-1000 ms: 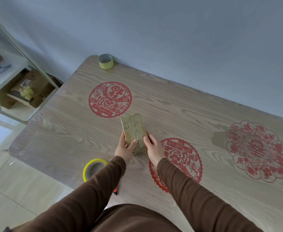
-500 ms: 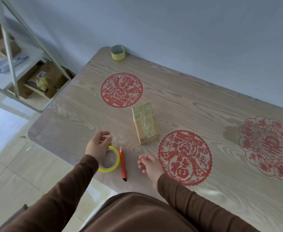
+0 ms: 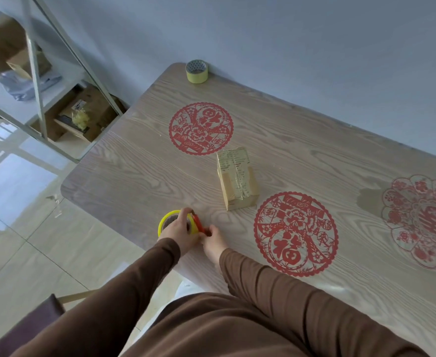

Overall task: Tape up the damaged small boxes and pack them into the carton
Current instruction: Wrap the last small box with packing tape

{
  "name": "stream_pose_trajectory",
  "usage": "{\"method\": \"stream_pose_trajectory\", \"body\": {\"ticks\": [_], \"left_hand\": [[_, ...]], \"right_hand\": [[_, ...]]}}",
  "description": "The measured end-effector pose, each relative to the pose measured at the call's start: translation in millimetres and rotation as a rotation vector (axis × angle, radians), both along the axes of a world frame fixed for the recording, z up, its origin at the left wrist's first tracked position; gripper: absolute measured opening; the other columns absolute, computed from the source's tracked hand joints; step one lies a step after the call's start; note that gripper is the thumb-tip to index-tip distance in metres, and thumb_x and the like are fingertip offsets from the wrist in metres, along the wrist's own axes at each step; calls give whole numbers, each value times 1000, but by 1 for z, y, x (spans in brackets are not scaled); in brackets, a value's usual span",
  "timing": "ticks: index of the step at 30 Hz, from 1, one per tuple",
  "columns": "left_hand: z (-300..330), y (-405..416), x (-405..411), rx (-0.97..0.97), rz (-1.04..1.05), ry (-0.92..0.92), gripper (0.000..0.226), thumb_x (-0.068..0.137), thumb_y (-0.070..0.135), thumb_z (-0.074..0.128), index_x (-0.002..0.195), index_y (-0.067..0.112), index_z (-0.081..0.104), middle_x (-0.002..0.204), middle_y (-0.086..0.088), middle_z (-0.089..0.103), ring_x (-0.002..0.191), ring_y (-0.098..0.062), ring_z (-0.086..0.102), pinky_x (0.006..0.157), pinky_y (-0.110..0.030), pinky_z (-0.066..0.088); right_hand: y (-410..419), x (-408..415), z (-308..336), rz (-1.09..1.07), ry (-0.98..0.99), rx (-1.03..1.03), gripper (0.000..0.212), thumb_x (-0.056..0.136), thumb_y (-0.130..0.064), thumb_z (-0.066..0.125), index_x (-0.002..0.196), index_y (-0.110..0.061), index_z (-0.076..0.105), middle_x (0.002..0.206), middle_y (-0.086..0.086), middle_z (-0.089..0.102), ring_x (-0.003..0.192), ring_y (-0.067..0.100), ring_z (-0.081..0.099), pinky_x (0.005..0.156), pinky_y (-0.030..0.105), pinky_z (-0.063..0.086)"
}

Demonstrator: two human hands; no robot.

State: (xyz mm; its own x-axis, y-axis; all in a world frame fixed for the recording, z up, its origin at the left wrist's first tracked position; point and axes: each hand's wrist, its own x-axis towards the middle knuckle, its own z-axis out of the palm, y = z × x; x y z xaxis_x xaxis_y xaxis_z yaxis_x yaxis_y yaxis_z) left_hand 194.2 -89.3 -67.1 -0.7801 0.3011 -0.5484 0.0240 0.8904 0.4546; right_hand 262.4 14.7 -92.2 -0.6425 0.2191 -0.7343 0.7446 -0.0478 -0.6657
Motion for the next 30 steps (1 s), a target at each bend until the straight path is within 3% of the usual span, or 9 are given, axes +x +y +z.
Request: {"method": "stream_pose_trajectory", "body": {"ticks": [4,7,9,11,15,18,24,26,30], "left_hand": [[11,2,-2,185,236,-15,42,83,28,73,118,30,50,77,3,53,75,-23,55,68,-33,44],[22,8,3,353,334,-66,26,86,35,64,111,34,57,80,-1,59,74,-24,57,69,-34,48],[29,10,5,439,329,-109,30,80,37,56,107,37,66,87,-6,70,82,-30,65,75,-41,54],[32,13,7,492,341,-138,29,79,34,58,104,35,73,88,-3,75,85,-28,70,80,-46,56],[43,21,13,531,341,-75,13,93,20,67,87,27,76,60,4,64,54,-8,56,55,-29,48],[52,27,14,578,351,-42,11,92,26,71,83,27,77,73,-12,69,64,-15,59,65,-36,49],[93,53,11,638,275,14,15,92,27,71,79,28,78,77,-15,68,66,-12,54,65,-28,44],[102,58,7,629,237,34,15,92,28,71,78,29,78,70,-16,62,61,-12,49,60,-29,40],[106,59,0,598,172,24,14,86,36,72,80,25,76,60,-4,52,57,-11,42,59,-29,35]], "right_hand": [[5,5,21,3,228,215,3,100,-19,54,99,-16,56,95,1,66,89,21,61,80,34,45],[12,8,37,-18,351,301,10,100,-16,54,91,-17,51,82,-7,58,79,16,54,68,26,37],[19,9,43,34,417,342,7,100,-15,55,93,-17,54,84,-8,59,81,14,55,68,21,38],[27,9,48,78,445,417,3,100,-18,56,99,-20,58,87,-9,62,83,14,59,71,27,45],[46,6,66,271,527,642,10,102,-23,51,108,-23,58,97,-6,66,83,16,63,70,36,50],[63,2,82,412,570,838,15,104,-26,48,115,-21,57,107,-4,64,82,18,62,63,33,43],[84,1,109,301,634,1076,8,101,-25,57,107,-23,60,92,-5,64,79,15,57,56,29,41],[97,-3,116,292,657,1060,9,100,-25,59,108,-24,63,94,-6,66,81,14,58,60,29,40],[124,-3,133,417,649,687,22,99,-18,59,115,-31,67,94,-14,61,83,3,57,73,18,46]]}}
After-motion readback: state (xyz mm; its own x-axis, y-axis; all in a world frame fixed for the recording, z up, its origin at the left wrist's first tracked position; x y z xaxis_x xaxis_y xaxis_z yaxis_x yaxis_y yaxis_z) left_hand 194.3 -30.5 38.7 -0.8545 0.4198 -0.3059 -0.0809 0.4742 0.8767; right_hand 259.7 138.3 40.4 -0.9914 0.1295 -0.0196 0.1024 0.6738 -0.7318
